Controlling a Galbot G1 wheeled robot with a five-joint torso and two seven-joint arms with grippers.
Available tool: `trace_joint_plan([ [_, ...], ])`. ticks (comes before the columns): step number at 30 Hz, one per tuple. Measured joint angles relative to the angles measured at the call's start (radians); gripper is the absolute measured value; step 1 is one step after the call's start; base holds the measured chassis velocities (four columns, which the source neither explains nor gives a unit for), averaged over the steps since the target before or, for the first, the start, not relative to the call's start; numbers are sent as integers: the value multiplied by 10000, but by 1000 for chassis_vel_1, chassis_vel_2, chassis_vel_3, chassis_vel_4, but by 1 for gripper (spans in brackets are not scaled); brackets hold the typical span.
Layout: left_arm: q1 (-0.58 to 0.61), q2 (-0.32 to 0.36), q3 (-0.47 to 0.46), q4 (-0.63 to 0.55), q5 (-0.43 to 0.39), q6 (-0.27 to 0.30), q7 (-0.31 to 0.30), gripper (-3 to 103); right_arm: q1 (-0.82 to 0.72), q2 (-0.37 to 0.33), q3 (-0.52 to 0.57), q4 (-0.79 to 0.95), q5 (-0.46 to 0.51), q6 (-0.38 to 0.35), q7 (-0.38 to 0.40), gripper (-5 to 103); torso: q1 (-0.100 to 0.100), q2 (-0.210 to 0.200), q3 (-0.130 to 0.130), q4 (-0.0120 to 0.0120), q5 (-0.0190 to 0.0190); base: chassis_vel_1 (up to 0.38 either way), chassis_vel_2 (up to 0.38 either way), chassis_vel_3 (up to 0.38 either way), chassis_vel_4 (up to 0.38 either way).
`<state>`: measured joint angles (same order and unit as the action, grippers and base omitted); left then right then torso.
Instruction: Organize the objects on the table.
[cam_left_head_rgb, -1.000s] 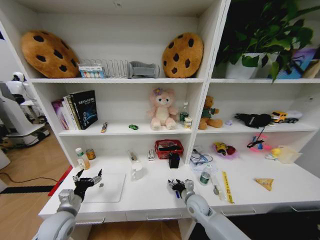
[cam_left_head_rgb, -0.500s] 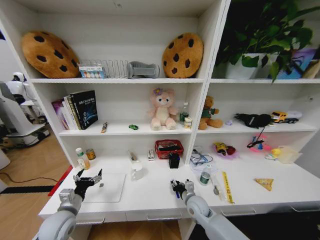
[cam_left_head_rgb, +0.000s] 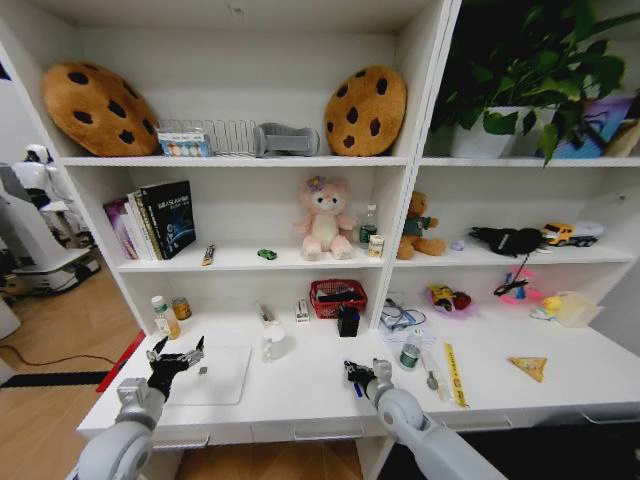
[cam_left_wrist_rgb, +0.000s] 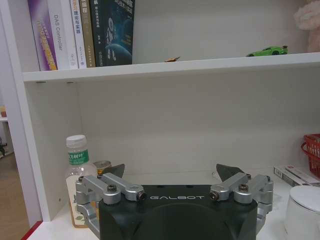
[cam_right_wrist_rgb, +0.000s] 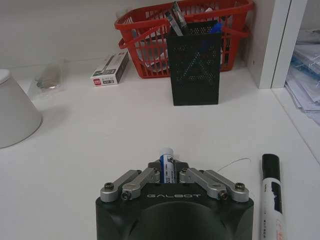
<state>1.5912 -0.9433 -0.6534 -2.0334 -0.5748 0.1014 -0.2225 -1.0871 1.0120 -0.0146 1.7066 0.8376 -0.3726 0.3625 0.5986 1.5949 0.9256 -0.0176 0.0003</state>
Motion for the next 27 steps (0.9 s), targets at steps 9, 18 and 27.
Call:
trace_joint_plan([
  [9,-120,93,54,52,16,-2,-32,100,6,-174,661,132,-2521,1740,-893,12,0,-2,0,2,-1,0,0,0,0],
  [18,-189,23,218,95,89,-2,-58,100,217,-188,1094,-523,-4212,4058,-1970,12,0,-2,-1,2,-2,0,0,0,0],
  [27,-176,-14,336,112,150,-10,-59,100,1628,142,522,-1908,-4388,5166,-2513,12,0,-2,-1,3,-3,0,0,0,0],
])
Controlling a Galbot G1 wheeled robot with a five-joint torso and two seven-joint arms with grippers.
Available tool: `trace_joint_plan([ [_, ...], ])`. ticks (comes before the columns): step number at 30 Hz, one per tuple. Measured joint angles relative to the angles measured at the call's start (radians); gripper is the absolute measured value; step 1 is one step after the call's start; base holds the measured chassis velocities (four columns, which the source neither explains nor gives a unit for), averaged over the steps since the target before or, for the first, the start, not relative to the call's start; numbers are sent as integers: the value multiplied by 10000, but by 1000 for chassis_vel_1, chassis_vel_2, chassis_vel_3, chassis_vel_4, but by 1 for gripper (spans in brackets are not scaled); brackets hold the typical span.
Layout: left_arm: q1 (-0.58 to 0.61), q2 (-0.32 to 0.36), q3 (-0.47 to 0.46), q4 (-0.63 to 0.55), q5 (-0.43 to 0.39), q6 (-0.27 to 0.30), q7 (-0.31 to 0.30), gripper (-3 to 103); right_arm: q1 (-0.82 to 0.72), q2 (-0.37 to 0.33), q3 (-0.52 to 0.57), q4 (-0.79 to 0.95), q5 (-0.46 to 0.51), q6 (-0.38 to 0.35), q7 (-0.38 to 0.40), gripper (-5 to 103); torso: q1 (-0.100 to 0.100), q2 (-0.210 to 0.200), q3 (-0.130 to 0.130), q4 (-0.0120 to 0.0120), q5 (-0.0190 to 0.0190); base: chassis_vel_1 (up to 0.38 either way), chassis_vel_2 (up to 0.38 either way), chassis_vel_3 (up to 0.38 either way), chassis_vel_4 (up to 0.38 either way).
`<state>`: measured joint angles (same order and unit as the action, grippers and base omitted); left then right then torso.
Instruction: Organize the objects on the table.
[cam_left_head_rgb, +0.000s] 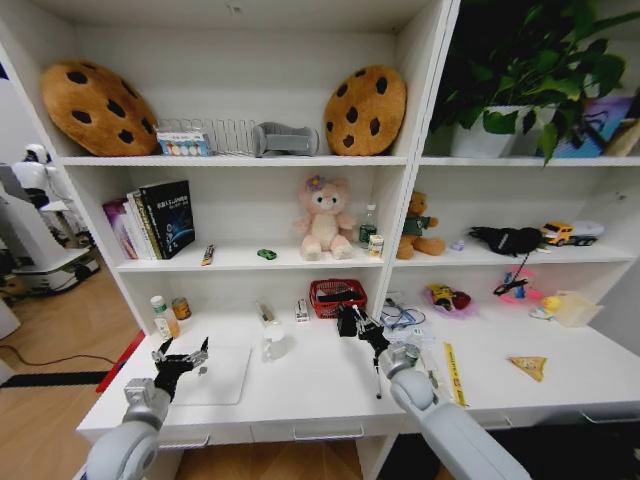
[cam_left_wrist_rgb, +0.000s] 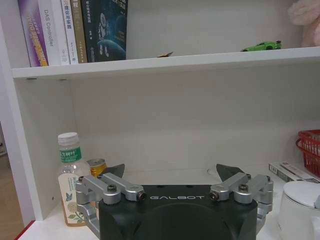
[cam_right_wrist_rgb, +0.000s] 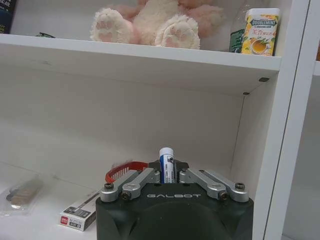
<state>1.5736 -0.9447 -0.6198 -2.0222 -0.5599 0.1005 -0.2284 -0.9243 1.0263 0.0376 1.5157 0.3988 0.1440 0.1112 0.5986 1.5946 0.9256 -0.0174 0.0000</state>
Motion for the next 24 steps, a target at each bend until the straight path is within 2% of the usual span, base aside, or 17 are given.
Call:
trace_joint_plan([
  [11,-17,-15,-57,134,-18,-22,17,100,1989,485,-819,-1528,130,218,-511,12,0,0,0,0,-1,0,0,0,0],
  [24,-84,-24,-25,276,-40,-53,55,100,2634,1195,-1031,-2834,62,499,-693,12,0,1,0,0,0,0,0,0,0],
])
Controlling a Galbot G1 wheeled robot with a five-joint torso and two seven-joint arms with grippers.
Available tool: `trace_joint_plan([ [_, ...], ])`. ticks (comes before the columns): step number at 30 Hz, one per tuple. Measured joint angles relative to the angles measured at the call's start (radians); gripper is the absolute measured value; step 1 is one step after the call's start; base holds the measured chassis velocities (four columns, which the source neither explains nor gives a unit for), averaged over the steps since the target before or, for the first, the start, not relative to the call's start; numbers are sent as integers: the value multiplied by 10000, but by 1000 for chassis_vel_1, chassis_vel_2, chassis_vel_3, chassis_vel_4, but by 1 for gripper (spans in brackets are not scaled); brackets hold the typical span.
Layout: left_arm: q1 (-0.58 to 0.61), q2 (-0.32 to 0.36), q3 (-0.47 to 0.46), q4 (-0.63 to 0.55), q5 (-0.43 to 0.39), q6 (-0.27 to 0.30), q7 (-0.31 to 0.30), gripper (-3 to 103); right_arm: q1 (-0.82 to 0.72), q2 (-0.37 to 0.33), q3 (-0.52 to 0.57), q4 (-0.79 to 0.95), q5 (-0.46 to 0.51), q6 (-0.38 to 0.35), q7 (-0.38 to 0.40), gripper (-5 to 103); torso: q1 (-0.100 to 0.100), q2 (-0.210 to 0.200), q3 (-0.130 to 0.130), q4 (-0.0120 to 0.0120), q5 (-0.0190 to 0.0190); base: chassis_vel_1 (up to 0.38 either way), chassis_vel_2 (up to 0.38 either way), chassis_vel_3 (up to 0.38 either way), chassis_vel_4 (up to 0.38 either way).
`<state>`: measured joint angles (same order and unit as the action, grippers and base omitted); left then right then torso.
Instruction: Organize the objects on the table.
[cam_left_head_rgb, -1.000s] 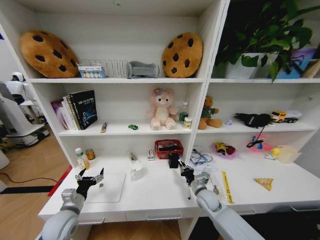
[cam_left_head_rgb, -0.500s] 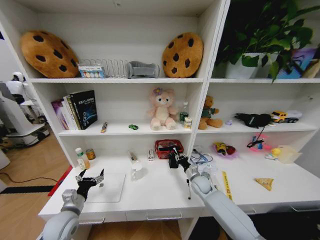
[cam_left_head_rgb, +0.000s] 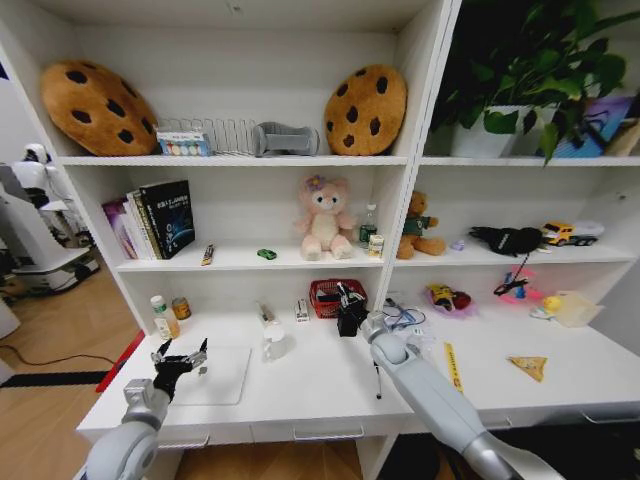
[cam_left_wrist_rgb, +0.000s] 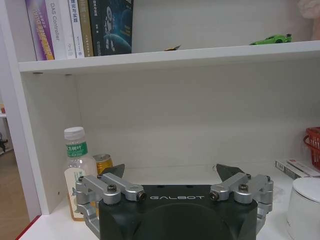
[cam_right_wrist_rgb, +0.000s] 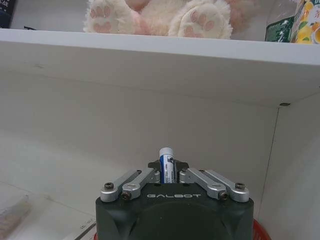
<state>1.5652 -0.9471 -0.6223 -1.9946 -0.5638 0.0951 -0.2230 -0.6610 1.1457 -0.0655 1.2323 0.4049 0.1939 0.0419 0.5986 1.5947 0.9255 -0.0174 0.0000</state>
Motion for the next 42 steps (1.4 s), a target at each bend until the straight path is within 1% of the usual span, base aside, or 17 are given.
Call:
trace_joint_plan([
  [13,-192,65,294,127,48,5,70,100,101,284,335,-693,-163,170,-8,12,0,1,-1,-1,0,0,0,0,0],
  [18,-252,89,333,163,29,41,115,100,187,474,348,-956,-236,243,-14,12,0,1,0,-2,0,0,0,0,0],
  [20,-250,95,334,176,20,89,211,100,315,701,342,-1312,-313,316,-19,12,0,1,0,0,0,0,0,0,0],
  [24,-253,110,329,210,-4,104,241,100,387,817,323,-1461,-324,322,-16,12,-1,1,0,2,-1,0,0,0,0],
  [28,-322,156,317,269,-57,165,270,100,408,875,307,-1586,-352,334,-6,12,-1,0,0,-2,-1,0,0,0,0],
  [42,-509,267,457,371,-153,211,277,100,538,876,259,-1738,-270,362,52,12,-1,0,0,-1,0,0,0,0,0],
])
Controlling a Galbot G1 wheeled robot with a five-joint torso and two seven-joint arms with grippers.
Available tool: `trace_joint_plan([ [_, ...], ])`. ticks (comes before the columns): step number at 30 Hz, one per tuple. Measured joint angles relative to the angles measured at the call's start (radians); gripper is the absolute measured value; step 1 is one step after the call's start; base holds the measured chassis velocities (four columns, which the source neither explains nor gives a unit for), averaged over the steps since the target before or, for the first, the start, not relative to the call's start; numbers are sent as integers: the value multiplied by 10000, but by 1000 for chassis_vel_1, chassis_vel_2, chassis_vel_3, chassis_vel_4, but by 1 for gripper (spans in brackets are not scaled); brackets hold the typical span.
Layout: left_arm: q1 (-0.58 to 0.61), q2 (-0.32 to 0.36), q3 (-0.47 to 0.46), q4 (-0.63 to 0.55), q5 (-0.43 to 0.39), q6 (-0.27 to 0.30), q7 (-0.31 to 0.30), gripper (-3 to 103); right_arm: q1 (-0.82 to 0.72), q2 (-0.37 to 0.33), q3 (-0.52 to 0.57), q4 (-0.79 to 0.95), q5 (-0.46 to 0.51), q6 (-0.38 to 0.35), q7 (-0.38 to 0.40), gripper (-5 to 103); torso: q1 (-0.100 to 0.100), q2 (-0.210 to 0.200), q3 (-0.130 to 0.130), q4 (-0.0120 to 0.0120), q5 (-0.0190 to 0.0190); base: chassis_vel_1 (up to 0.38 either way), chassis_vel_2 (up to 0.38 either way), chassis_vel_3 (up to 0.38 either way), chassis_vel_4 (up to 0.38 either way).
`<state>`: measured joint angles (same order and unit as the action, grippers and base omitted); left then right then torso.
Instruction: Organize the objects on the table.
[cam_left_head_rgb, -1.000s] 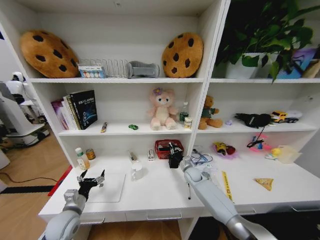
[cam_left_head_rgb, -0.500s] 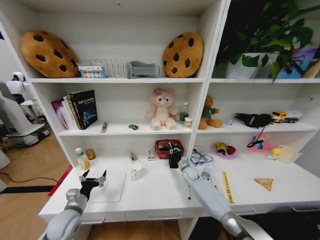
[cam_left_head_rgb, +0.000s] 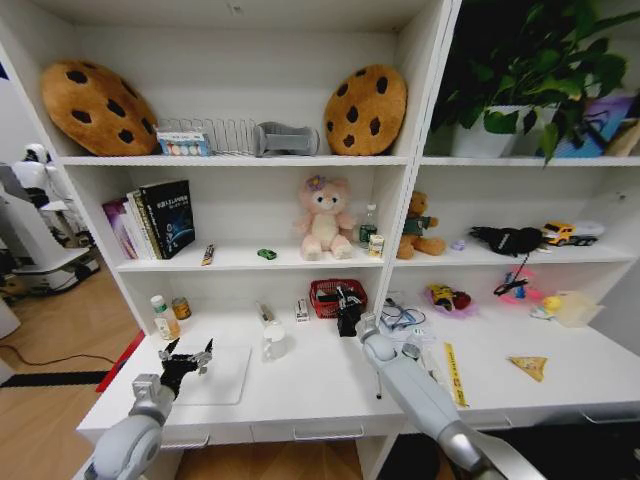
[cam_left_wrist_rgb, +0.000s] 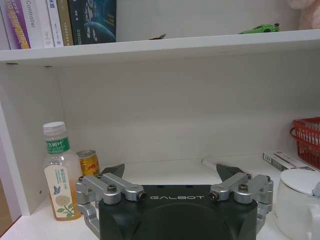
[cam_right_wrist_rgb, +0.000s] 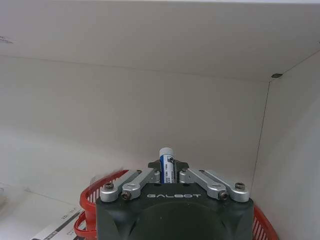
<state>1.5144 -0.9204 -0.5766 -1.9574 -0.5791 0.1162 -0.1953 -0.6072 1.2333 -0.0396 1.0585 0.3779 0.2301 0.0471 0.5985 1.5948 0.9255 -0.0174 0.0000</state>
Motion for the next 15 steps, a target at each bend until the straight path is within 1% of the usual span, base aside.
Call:
trace_joint_plan([
  [2,-14,3,0,13,-6,1,0,100,2,-4,4,1,18,-12,2,10,0,0,0,0,0,0,0,0,0],
  [3,-26,12,0,23,-23,1,-1,100,2,-14,10,22,42,-58,27,15,0,0,0,0,0,0,0,0,0],
  [4,-26,12,0,23,-23,1,-1,100,2,-14,10,22,42,-58,27,15,0,0,0,0,0,0,0,0,0],
  [6,-42,25,-16,39,-47,1,-6,100,-18,-38,16,100,137,-153,121,25,0,0,0,0,0,0,0,0,0],
  [7,-42,25,-16,39,-47,1,-6,100,-18,-38,16,100,137,-153,121,25,0,0,0,0,0,0,0,0,0],
  [9,-54,28,-29,51,-61,1,-13,100,-31,-63,22,132,174,-197,149,37,0,0,0,0,0,0,0,0,0],
  [10,-54,28,-29,51,-61,1,-13,100,-31,-63,22,132,174,-197,149,37,0,0,0,0,0,0,0,0,0],
  [12,-66,35,-30,54,-84,2,-23,100,-34,-105,34,163,218,-228,164,47,0,0,0,0,1,0,0,0,0],
  [13,-66,35,-30,54,-84,2,-23,100,-34,-105,34,163,218,-228,164,47,0,0,0,0,1,0,0,0,0],
  [14,-76,38,-31,56,-92,1,-27,100,-34,-134,38,184,250,-234,170,52,0,0,0,0,0,0,0,0,0],
  [15,-76,38,-31,56,-92,1,-27,100,-34,-134,38,184,250,-234,170,52,0,0,0,0,0,0,0,0,0],
])
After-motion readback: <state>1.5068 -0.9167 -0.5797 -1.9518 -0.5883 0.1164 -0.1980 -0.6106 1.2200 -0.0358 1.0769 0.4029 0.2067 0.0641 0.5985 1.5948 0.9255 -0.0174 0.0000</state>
